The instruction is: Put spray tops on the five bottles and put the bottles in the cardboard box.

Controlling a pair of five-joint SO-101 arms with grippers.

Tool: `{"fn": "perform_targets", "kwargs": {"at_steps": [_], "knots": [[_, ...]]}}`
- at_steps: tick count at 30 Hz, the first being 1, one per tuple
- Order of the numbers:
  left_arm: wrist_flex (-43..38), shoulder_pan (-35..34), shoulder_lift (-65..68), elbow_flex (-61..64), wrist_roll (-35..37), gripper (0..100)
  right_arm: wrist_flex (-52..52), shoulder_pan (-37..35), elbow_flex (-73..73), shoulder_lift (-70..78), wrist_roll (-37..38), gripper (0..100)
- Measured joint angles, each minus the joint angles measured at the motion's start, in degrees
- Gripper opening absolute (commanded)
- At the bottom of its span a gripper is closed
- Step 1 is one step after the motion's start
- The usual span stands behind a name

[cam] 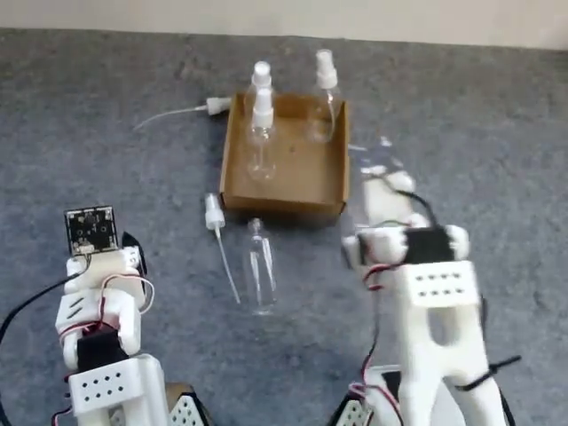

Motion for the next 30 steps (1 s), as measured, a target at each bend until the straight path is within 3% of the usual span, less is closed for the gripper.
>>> {"fn": "perform_targets", "kwargs": {"at_steps": [6,10,15,21,26,30], "knots": [[12.48,8.44,0.0,-10.46,-5.45,8,-6.51,13.8,9.41,-0.26,11.43,0.5],[20.22,14.33,0.35,-18.99,-5.89,8,-11.43,15.03,15.47,-0.26,15.03,0.5],[26.81,19.96,11.78,-30.86,-5.89,8,-13.27,15.12,16.7,-0.26,15.91,0.5],[29.19,22.77,34.64,-45.63,-5.63,8,-13.36,17.32,16.7,-0.26,15.91,0.5],[28.48,23.74,52.57,-53.98,1.23,9,-13.36,19.16,14.24,5.98,15.91,0.5],[25.32,24.0,64.44,-58.55,5.1,16,-13.36,19.34,8.53,15.47,15.91,0.5]]}}
